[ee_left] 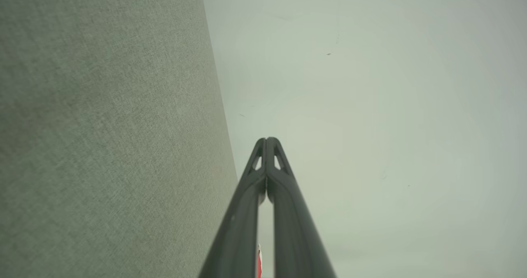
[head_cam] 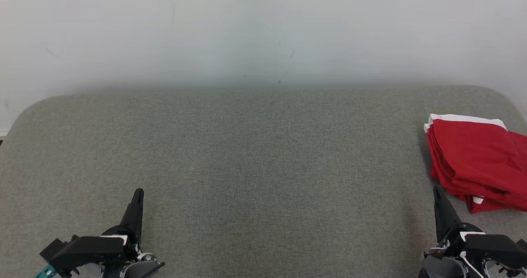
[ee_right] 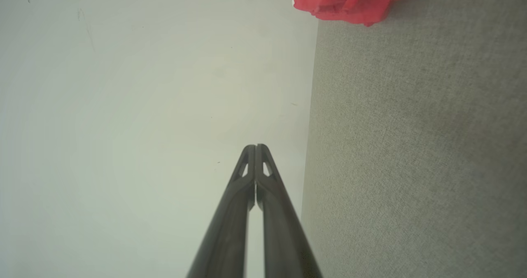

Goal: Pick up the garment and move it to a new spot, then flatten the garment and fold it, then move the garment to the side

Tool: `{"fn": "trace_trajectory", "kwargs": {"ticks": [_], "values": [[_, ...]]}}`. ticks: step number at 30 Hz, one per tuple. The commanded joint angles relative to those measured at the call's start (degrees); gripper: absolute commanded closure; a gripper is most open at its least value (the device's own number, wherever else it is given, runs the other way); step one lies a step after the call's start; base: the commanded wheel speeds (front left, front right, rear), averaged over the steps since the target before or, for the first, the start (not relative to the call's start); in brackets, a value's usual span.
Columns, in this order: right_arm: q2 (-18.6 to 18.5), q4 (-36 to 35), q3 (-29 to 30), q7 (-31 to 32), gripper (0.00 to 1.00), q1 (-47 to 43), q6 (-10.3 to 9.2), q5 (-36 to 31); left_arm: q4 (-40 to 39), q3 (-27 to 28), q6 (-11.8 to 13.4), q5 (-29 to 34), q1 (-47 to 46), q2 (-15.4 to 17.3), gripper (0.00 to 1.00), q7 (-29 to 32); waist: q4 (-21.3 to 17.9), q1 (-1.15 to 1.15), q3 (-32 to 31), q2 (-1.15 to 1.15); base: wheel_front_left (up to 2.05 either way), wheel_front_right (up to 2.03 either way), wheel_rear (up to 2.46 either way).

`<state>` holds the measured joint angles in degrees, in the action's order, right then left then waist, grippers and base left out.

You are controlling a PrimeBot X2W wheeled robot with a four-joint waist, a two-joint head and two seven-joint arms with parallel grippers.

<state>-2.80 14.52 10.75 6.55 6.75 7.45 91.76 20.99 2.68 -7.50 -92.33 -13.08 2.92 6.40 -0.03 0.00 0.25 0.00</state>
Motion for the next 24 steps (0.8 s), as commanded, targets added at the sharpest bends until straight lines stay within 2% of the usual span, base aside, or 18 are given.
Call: {"fn": "trace_trajectory", "kwargs": {"ticks": [1, 24], "values": [[-0.2, 0.1, 0.0, 0.2, 1.00, 0.1, 0.06, 0.2, 0.0, 0.2, 0.0, -0.4, -0.5, -0.1, 1.00, 0.1, 0.0, 0.00, 0.0, 0.00, 0.00, 0.00, 0.00], [-0.2, 0.1, 0.0, 0.2, 1.00, 0.1, 0.06, 0.2, 0.0, 0.2, 0.0, -0.4, -0.5, -0.1, 1.00, 0.1, 0.0, 0.00, 0.0, 0.00, 0.00, 0.00, 0.00]]}}
